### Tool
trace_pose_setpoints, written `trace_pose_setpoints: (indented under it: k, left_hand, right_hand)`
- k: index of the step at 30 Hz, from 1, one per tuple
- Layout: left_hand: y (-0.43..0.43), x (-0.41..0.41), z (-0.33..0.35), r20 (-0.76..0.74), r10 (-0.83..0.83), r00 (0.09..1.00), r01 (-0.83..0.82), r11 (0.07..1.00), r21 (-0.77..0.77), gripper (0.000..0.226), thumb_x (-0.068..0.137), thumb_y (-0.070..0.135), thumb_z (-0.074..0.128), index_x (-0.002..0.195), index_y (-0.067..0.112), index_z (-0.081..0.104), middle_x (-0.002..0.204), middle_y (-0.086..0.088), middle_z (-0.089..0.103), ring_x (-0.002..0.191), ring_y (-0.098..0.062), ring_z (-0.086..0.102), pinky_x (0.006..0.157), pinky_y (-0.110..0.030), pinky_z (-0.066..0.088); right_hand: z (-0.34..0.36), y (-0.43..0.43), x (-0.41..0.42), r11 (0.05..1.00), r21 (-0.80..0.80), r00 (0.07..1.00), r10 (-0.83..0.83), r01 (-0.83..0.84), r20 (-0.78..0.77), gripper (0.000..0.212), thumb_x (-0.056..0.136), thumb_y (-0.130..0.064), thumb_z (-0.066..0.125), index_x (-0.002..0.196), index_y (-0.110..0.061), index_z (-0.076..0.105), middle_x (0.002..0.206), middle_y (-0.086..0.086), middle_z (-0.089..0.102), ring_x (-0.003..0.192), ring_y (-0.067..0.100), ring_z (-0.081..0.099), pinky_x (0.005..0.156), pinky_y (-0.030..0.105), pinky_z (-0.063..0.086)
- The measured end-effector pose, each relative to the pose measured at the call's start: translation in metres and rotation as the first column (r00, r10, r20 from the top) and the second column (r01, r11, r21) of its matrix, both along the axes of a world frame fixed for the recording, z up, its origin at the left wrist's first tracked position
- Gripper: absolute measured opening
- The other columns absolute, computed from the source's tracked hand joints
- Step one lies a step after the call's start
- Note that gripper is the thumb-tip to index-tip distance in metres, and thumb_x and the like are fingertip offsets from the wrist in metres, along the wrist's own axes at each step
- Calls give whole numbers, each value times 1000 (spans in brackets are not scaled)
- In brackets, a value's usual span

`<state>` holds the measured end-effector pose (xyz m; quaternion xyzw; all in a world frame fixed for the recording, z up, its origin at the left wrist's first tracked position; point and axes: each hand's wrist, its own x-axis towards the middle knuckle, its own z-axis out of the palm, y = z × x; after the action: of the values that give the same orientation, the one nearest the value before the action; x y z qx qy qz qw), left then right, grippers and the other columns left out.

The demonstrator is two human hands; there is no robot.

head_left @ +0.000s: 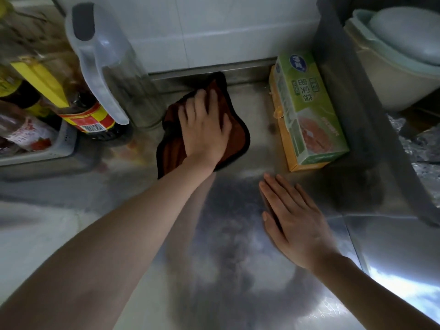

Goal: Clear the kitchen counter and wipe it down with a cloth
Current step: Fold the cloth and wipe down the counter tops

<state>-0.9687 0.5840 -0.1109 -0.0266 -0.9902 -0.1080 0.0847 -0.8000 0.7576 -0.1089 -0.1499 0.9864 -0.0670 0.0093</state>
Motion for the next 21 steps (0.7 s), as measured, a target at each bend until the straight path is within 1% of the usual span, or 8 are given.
trace_pose_setpoints:
  k: [2, 3, 5, 8, 10, 13, 17, 21]
  left_hand:
    - [-5, 24, -4, 2, -105, 994, 105, 994, 0, 59, 90, 45, 27, 140, 14, 39, 138, -16, 42, 126, -34, 38, 107, -50, 26]
    - [-9, 34, -6, 22, -101, 995, 101, 995, 11, 61, 89, 47, 26, 139, 15, 40, 139, -16, 42, 128, -34, 37, 107, -50, 26]
    - [-14, 43, -8, 82, -16, 997, 15, 1000, 17, 65, 89, 52, 25, 142, 15, 33, 146, -16, 34, 135, -33, 28, 111, -49, 18]
    - [-9, 30, -5, 174, 126, 977, -131, 991, 20, 72, 92, 57, 23, 147, 10, 15, 154, -16, 16, 141, -30, 12, 114, -44, 7]
    - [-2, 13, -3, 199, 194, 961, -206, 978, 41, 76, 93, 57, 22, 147, 7, 9, 155, -16, 9, 142, -30, 8, 114, -43, 5]
    - [6, -15, -1, 215, 238, 947, -255, 965, 56, 76, 93, 57, 22, 148, 7, 8, 155, -18, 6, 143, -30, 5, 114, -45, 5]
    - [10, -27, 1, 219, 168, 961, -173, 985, 7, 67, 93, 56, 21, 149, 20, 9, 154, -24, 3, 142, -35, 2, 112, -50, 3]
    - [1, -21, 2, 226, -16, 974, 20, 1000, -12, 60, 94, 53, 21, 148, 29, 9, 155, -18, 4, 143, -30, 2, 112, -52, 4]
  right_hand:
    - [0, 0, 0, 1000, 2, 1000, -3, 3, 7, 53, 95, -36, 28, 140, -11, 39, 148, 4, 35, 139, 18, 29, 113, 34, 19]
    - [0, 0, 0, 1000, 3, 1000, -5, 5, 11, 53, 95, -37, 28, 140, -12, 39, 148, 4, 35, 138, 18, 29, 113, 34, 19]
    - [2, 0, 0, 1000, 12, 1000, -8, 8, 18, 53, 96, -38, 24, 140, -12, 39, 148, 3, 34, 138, 17, 30, 113, 34, 20]
    - [4, 0, 0, 1000, 25, 1000, -6, 5, 27, 55, 98, -40, 16, 140, -12, 39, 148, 3, 34, 138, 18, 30, 112, 34, 20]
    - [4, 1, 0, 1000, 19, 1000, -6, 5, 28, 55, 97, -39, 17, 140, -13, 38, 148, 3, 33, 138, 17, 29, 112, 34, 19]
    - [2, 1, 0, 1000, 4, 1000, -7, 7, 11, 52, 96, -38, 24, 140, -13, 37, 148, 1, 32, 138, 16, 29, 114, 32, 17]
    - [0, 1, 0, 1000, 1, 1000, -13, 13, 10, 53, 93, -38, 32, 141, -15, 35, 148, -1, 30, 138, 13, 26, 115, 30, 14]
    - [1, 0, 1, 1000, -11, 1000, -22, 22, 8, 52, 94, -37, 31, 140, -16, 37, 148, -1, 31, 138, 11, 24, 115, 29, 12]
